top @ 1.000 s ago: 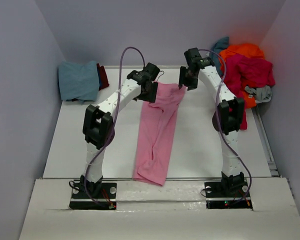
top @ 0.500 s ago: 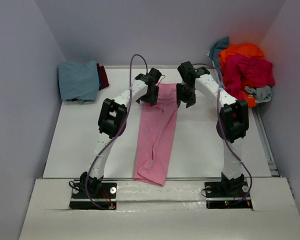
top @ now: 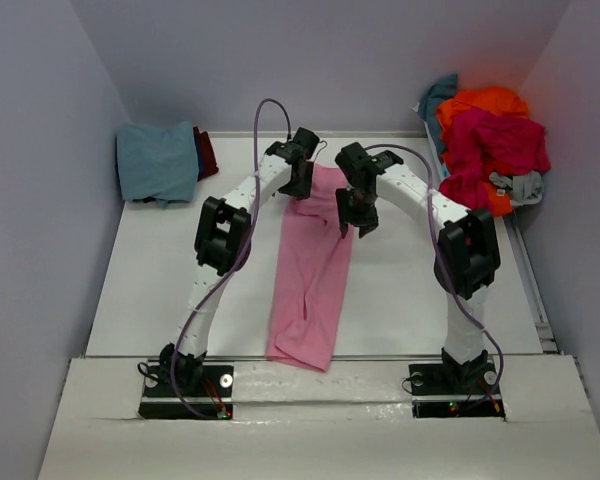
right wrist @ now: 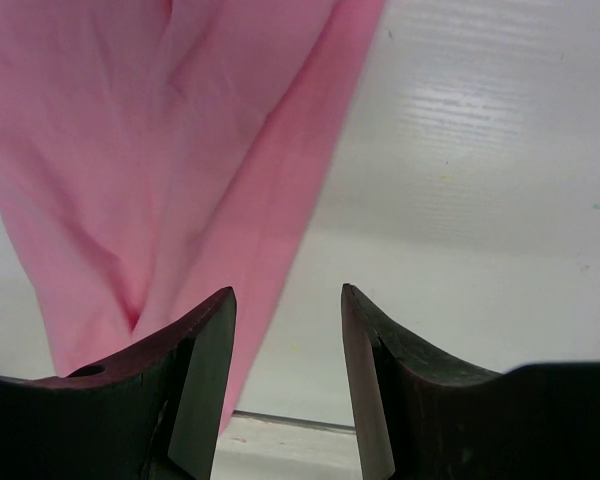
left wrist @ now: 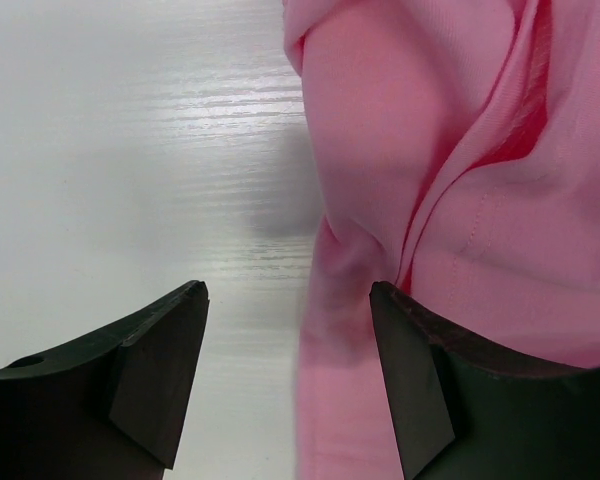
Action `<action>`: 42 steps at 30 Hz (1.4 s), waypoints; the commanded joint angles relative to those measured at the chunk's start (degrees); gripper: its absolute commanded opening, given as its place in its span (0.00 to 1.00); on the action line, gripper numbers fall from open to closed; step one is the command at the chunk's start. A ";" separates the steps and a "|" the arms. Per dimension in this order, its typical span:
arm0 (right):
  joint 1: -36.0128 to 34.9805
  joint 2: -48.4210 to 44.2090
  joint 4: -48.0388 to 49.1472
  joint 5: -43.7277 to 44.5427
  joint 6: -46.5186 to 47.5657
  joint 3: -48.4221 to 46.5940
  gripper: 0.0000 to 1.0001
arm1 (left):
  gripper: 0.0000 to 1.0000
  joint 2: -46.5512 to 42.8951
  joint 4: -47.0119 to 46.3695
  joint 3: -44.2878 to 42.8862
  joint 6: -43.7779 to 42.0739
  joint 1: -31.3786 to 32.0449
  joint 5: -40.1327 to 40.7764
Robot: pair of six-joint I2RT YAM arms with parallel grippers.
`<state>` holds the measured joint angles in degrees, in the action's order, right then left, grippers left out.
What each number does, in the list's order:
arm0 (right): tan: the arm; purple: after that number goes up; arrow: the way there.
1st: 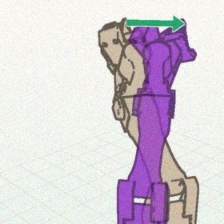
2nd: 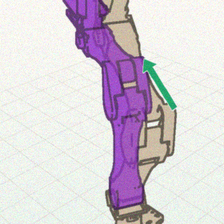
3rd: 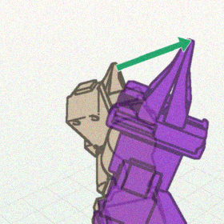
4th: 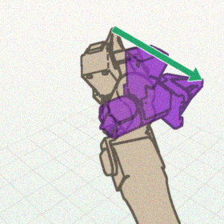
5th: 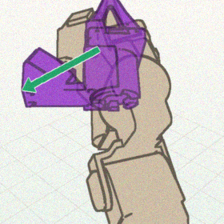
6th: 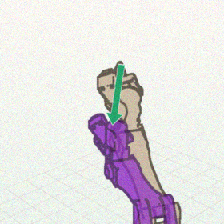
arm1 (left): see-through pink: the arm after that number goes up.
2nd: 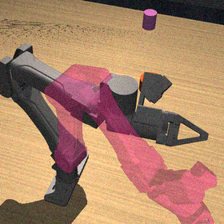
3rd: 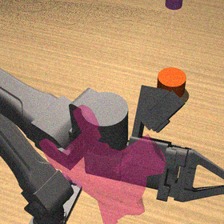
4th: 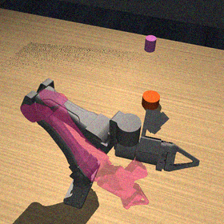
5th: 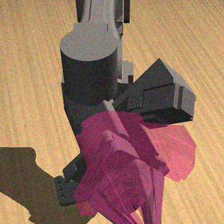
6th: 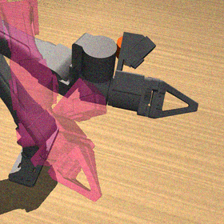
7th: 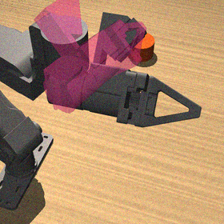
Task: Fold and stack the t-shirts
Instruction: Fold the tshirt
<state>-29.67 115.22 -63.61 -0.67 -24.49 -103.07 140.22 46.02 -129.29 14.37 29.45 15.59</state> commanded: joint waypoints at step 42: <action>-7.59 -0.43 1.65 -1.53 -2.14 5.33 0.51 | 0.81 -7.96 -9.46 5.56 -2.41 -0.27 -1.78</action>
<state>-36.82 115.18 -62.61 -3.03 -26.81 -96.64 133.75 37.76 -121.58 13.34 29.43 17.43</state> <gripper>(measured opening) 0.515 0.801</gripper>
